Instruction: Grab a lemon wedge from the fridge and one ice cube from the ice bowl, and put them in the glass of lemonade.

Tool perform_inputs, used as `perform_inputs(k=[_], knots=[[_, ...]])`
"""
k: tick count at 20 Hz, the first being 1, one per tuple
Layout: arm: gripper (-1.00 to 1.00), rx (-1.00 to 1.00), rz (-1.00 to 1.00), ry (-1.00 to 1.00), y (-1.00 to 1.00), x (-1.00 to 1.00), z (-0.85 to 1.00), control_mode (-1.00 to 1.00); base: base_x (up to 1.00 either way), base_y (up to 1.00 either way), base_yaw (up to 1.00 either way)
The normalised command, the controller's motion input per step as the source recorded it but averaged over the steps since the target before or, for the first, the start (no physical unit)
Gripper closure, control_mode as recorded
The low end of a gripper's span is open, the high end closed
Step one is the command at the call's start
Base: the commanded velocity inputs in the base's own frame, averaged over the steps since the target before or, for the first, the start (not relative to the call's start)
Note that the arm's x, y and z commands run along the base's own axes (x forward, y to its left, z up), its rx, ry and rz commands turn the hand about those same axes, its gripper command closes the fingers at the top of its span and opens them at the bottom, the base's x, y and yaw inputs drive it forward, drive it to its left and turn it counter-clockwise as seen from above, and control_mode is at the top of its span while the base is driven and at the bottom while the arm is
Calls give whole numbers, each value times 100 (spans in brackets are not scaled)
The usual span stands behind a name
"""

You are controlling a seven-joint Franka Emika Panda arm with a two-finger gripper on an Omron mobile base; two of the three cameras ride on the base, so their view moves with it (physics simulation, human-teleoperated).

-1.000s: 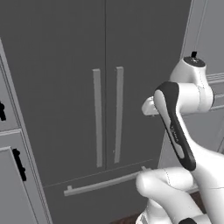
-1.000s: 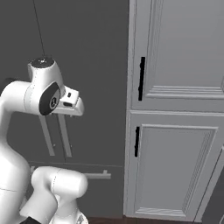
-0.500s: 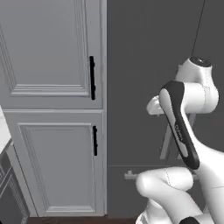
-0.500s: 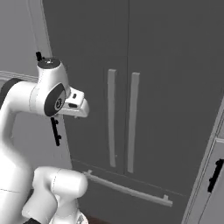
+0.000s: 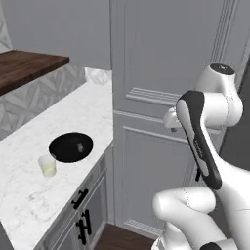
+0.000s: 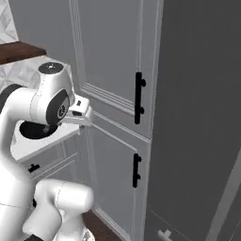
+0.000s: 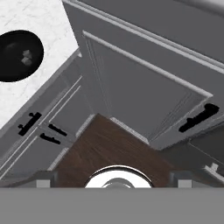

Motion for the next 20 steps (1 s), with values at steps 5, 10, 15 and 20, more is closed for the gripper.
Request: perform_inputs(k=[5,10,15,20], knots=[[-100,0,0,0,0,0,0,100,59,30,49],[-100,0,0,0,0,0,0,100,12,-3,54],[-100,0,0,0,0,0,0,100,74,0,38],[-100,0,0,0,0,0,0,100,62,-2,22]])
